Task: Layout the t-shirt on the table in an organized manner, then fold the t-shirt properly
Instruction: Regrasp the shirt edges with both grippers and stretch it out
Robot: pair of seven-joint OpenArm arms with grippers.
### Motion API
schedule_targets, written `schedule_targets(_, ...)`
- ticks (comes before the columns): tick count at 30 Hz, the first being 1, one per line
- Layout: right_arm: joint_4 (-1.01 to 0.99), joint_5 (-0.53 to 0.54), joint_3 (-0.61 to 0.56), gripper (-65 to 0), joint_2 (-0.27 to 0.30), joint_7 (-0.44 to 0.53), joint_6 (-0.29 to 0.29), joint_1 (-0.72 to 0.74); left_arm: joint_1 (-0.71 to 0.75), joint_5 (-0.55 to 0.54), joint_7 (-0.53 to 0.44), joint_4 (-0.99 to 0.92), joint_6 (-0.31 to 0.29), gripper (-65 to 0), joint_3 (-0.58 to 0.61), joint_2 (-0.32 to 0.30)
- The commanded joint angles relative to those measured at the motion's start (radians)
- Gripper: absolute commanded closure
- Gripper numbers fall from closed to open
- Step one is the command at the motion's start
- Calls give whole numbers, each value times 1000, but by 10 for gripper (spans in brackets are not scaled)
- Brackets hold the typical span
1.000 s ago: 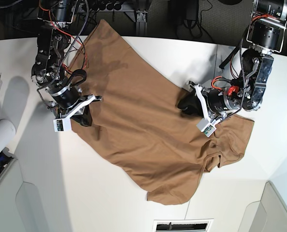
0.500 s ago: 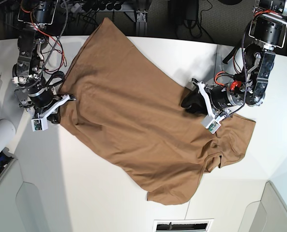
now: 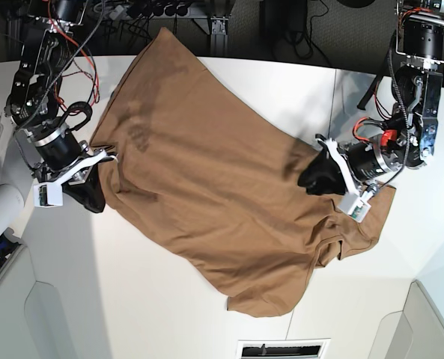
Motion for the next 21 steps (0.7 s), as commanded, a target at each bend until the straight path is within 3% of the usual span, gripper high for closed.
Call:
schedule_targets(1,45,34,1,0,-2,2,5,-5,-11,-30,-17,23,-10,-203,-35,-14)
schedule_targets(6,110,167,-38,0,-20,-152,13,-76,-3,-35,-11,11,-10,-293,-142,-31)
schedule_targets(9,122,227,-76,0,-20,-226,37,-131,19,-1,-35,-27,-6,-301,-183,-43)
schedule_targets(13,138,231,-136,-262,-20,-304,36,-191,35,14,-65,-112,-4,-301,-218,-54)
schedule_targets(15,152,229,-162,-340,-19,-336,36,-219,36,14,-84,-148,-4,-301,-228,-58)
schedule_targets(18,177,225,-206,-349,-8,-354,38,-272,36,18,-96,-183,-3,-302,-235,-58)
schedule_targets(21,189,196,-262,-349,22,-353,38,-317,36,87,-149,-198,45,-302,-235,-58)
